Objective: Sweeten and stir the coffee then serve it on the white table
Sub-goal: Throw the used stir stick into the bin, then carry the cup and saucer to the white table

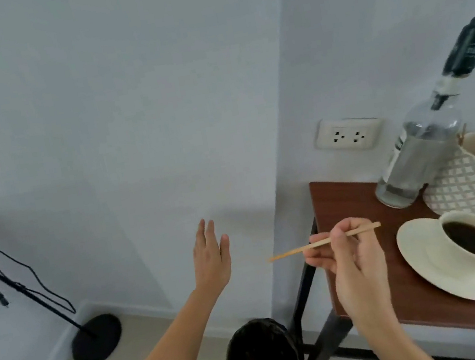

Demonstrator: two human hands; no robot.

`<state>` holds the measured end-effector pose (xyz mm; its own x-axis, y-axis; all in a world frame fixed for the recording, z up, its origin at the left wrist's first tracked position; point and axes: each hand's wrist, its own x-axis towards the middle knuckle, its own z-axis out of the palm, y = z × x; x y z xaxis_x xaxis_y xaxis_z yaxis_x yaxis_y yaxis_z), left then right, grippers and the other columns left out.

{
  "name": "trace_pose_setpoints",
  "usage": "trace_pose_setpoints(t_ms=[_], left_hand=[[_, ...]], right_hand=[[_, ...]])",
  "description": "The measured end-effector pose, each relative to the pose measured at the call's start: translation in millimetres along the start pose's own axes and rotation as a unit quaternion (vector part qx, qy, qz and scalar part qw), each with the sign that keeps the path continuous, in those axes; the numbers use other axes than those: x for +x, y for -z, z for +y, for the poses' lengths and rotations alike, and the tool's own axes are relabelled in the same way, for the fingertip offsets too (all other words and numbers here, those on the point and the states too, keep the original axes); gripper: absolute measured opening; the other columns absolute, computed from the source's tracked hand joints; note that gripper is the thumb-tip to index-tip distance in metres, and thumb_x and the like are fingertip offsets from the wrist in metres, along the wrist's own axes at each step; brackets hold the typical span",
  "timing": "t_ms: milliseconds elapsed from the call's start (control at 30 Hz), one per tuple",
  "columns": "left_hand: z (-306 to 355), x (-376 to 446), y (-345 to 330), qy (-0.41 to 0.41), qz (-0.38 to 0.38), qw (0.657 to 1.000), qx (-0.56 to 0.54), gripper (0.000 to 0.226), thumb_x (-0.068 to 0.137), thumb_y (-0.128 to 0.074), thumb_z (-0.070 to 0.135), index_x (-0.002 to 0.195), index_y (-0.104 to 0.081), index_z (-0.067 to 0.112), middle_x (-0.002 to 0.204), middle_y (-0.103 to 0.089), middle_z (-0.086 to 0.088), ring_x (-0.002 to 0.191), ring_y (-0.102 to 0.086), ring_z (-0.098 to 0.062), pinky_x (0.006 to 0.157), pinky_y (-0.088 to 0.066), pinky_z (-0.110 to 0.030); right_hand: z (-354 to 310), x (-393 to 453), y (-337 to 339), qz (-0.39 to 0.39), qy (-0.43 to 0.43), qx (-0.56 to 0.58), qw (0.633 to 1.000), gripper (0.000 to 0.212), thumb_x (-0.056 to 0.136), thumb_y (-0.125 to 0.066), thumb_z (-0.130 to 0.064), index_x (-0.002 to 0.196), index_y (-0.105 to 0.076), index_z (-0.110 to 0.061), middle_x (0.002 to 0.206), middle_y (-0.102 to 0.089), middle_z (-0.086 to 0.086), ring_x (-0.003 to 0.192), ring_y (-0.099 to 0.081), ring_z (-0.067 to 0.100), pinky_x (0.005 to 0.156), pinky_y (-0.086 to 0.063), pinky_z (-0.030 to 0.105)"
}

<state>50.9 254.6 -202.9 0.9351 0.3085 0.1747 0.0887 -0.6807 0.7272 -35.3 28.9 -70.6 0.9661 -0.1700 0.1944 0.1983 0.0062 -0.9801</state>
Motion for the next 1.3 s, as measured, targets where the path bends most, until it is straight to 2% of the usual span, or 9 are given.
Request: trace_pose_setpoints(t_ms=[133,300,467,600,767,900,1000,1167,1300], left_hand=[[-32,28,4,-0.03,-0.038,0.998,0.027,0.056,0.106,-0.035,0.033,0.156,-0.021,0.011,0.166,-0.003,-0.012,0.147,-0.026,-0.033,0.113,-0.033,-0.052],[-59,45,-11,-0.07,-0.061,0.996,0.02,0.061,0.105,-0.031,0.037,0.157,-0.011,0.015,0.165,0.014,-0.013,0.147,-0.025,-0.036,0.113,-0.029,-0.059],[-74,46,-26,-0.083,-0.059,0.995,0.015,0.064,0.104,-0.025,0.04,0.157,0.004,0.023,0.164,0.02,-0.009,0.153,-0.01,-0.032,0.112,-0.025,-0.065],[-82,49,-28,-0.087,-0.06,0.994,0.021,0.062,0.104,-0.024,0.041,0.157,0.003,0.024,0.165,0.016,-0.01,0.152,-0.013,-0.034,0.109,-0.029,-0.065],[-85,44,-24,-0.07,-0.078,0.994,0.031,0.062,0.105,-0.027,0.04,0.158,0.003,0.027,0.165,0.019,-0.007,0.153,-0.008,-0.029,0.116,-0.018,-0.066],[-79,37,-9,-0.044,-0.093,0.994,0.045,0.063,0.105,-0.03,0.04,0.158,-0.001,0.024,0.165,0.018,-0.008,0.148,-0.025,-0.032,0.116,-0.019,-0.064],[-57,34,5,-0.029,-0.069,0.997,0.021,0.061,0.105,-0.034,0.035,0.158,-0.008,0.019,0.166,0.009,-0.008,0.151,-0.015,-0.032,0.116,-0.019,-0.065],[37,22,15,-0.087,-0.062,0.993,-0.056,0.056,0.105,-0.037,0.031,0.156,-0.022,0.014,0.166,-0.01,-0.011,0.153,-0.009,-0.028,0.121,-0.015,-0.055],[114,-6,8,-0.129,-0.122,0.979,-0.1,0.056,0.103,-0.043,0.033,0.152,-0.031,0.009,0.159,-0.026,-0.016,0.148,-0.023,-0.03,0.121,-0.022,-0.045]], right_hand=[[57,-24,-70,-0.033,-0.011,-0.152,0.988,0.008,0.099,-0.044,-0.029,0.093,-0.05,-0.03,0.084,-0.073,-0.007,0.078,-0.072,0.012,0.07,-0.061,0.028],[148,-36,-102,-0.035,-0.091,-0.27,0.958,0.009,0.101,-0.049,-0.024,0.094,-0.053,-0.028,0.082,-0.069,-0.003,0.076,-0.066,0.006,0.077,-0.058,0.032],[234,-33,-108,-0.037,-0.186,-0.295,0.936,0.007,0.102,-0.05,-0.02,0.101,-0.057,-0.019,0.086,-0.068,-0.002,0.084,-0.068,0.021,0.081,-0.058,0.044],[270,-35,-110,-0.05,-0.23,-0.315,0.919,0.027,0.102,-0.048,-0.018,0.128,-0.052,-0.013,0.117,-0.069,0.008,0.111,-0.064,0.024,0.09,-0.043,0.026],[266,-44,-107,-0.039,-0.24,-0.317,0.916,0.028,0.104,-0.044,-0.018,0.13,-0.05,-0.012,0.126,-0.066,0.012,0.114,-0.062,0.024,0.088,-0.039,0.024],[223,-39,-110,-0.034,-0.186,-0.311,0.931,0.029,0.104,-0.044,-0.022,0.131,-0.049,-0.013,0.13,-0.064,0.007,0.118,-0.061,0.018,0.095,-0.046,0.023],[166,-30,-114,-0.035,-0.091,-0.278,0.956,0.026,0.104,-0.044,-0.022,0.127,-0.052,-0.015,0.126,-0.065,0.001,0.115,-0.059,0.008,0.104,-0.049,0.029],[61,-14,-81,-0.007,0.112,-0.279,0.954,0.021,0.102,-0.049,-0.015,0.119,-0.06,-0.009,0.111,-0.07,0.001,0.103,-0.064,0.005,0.09,-0.049,0.01],[10,-12,-7,0.073,0.22,-0.291,0.928,0.012,0.098,-0.055,-0.006,0.108,-0.062,-0.008,0.092,-0.072,0.002,0.082,-0.07,0.014,0.07,-0.056,0.021]])
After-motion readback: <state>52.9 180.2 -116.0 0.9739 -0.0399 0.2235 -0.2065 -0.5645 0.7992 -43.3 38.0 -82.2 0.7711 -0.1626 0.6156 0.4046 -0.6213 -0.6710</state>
